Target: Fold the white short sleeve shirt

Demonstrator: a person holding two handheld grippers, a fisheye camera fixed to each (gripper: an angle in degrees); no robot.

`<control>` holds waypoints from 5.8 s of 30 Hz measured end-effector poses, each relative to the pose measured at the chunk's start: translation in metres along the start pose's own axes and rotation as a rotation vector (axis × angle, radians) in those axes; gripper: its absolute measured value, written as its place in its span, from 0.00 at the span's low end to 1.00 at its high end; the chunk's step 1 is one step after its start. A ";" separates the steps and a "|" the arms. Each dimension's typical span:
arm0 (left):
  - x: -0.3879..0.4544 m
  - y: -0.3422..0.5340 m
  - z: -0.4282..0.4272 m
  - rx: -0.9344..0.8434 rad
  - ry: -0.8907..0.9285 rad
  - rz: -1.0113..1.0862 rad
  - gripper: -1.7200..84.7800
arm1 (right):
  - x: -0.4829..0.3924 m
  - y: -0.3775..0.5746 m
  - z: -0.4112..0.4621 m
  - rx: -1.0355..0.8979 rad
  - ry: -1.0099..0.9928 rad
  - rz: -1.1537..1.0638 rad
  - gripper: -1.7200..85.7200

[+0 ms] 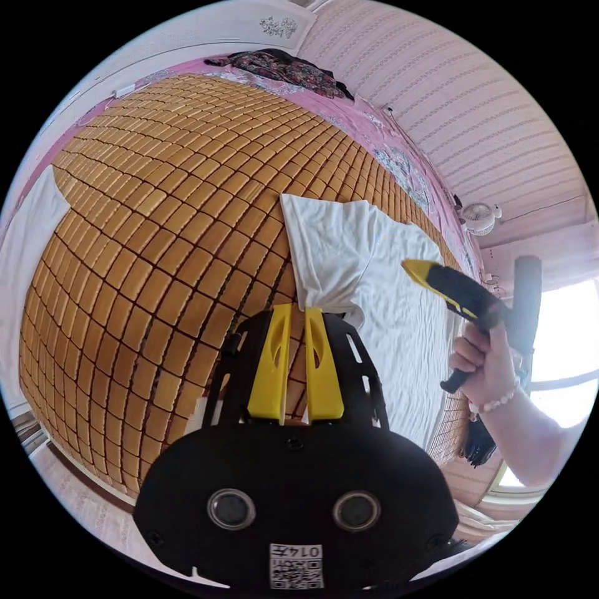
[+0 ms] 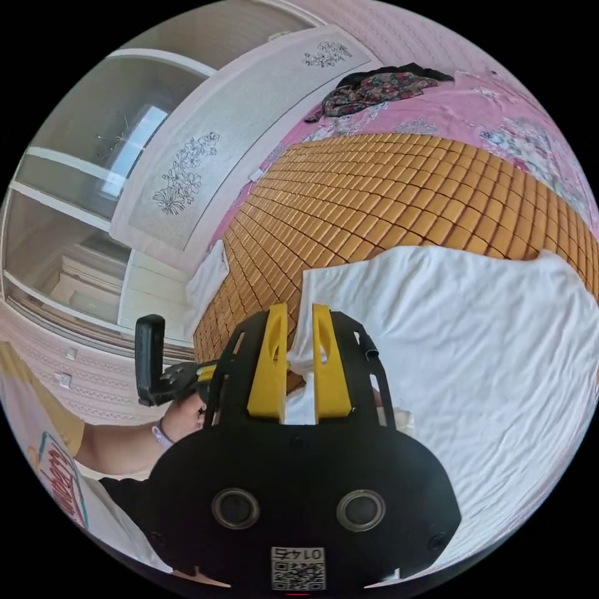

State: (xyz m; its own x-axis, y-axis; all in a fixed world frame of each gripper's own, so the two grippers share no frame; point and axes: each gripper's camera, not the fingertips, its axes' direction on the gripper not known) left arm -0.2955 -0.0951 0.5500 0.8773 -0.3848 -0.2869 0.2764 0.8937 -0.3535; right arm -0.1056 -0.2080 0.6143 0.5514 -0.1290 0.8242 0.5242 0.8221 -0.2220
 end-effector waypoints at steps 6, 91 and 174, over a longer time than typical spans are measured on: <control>0.072 -0.018 -0.019 0.052 0.095 0.187 0.05 | 0.081 0.158 -0.137 0.129 0.366 0.440 0.07; 0.566 0.027 0.202 -0.129 0.163 0.983 0.12 | 0.158 0.374 -0.236 0.338 0.281 0.829 0.02; 0.115 0.008 0.033 -0.089 0.264 0.417 0.04 | -0.029 0.026 -0.097 -0.088 0.437 0.110 0.10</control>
State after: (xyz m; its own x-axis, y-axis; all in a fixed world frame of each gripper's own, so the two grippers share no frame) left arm -0.1798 -0.1243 0.5433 0.7732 -0.0544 -0.6318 -0.1216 0.9651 -0.2319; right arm -0.0449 -0.2367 0.5338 0.8189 -0.2815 0.5002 0.4904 0.7960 -0.3548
